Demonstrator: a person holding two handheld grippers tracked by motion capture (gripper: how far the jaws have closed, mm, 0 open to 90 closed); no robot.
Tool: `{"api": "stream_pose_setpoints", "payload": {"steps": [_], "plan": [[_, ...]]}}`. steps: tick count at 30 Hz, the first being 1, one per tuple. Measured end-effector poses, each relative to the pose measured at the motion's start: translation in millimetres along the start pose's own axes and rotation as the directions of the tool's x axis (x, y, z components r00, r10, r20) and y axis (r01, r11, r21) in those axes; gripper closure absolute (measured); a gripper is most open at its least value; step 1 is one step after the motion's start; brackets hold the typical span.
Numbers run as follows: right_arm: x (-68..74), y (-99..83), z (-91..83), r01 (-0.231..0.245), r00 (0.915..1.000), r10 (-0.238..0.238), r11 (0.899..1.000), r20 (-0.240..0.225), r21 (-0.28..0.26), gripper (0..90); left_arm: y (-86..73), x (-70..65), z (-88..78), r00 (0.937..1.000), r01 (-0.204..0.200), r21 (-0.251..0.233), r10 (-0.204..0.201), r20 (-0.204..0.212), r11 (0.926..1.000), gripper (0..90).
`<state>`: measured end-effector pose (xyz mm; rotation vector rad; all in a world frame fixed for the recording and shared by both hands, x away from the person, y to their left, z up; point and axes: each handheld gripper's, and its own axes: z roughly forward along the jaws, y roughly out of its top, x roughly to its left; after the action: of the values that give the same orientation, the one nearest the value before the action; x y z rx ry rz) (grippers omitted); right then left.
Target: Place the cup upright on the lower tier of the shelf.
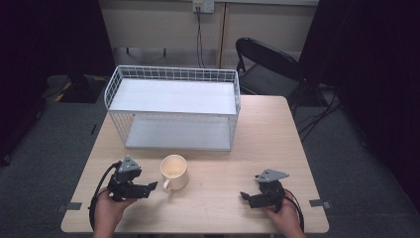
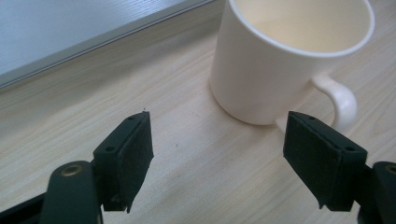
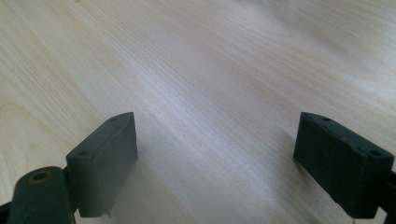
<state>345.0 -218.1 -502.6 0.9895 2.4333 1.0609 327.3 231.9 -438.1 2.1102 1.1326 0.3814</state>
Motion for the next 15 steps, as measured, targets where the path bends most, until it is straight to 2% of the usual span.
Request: {"api": "stream_pose_setpoints", "payload": {"steps": [6,12,15], "plan": [[0.0,0.0,0.0,0.001,1.0,-0.001,1.0,0.0,0.0,12.7,6.1,1.6,-5.9,0.9998,0.021,-0.012,-0.02,0.009,0.9997,25.7],[0.0,0.0,0.0,0.0,1.0,0.0,1.0,0.0,0.0,12.7,10.7,0.5,-7.4,0.9998,0.02,-0.019,-0.02,0.008,0.9996,25.8],[0.0,0.0,0.0,0.0,1.0,0.0,1.0,0.0,0.0,12.7,14.3,-1.1,-8.4,0.9999,0.005,-0.021,-0.005,0.012,0.9998,26.6]]}}
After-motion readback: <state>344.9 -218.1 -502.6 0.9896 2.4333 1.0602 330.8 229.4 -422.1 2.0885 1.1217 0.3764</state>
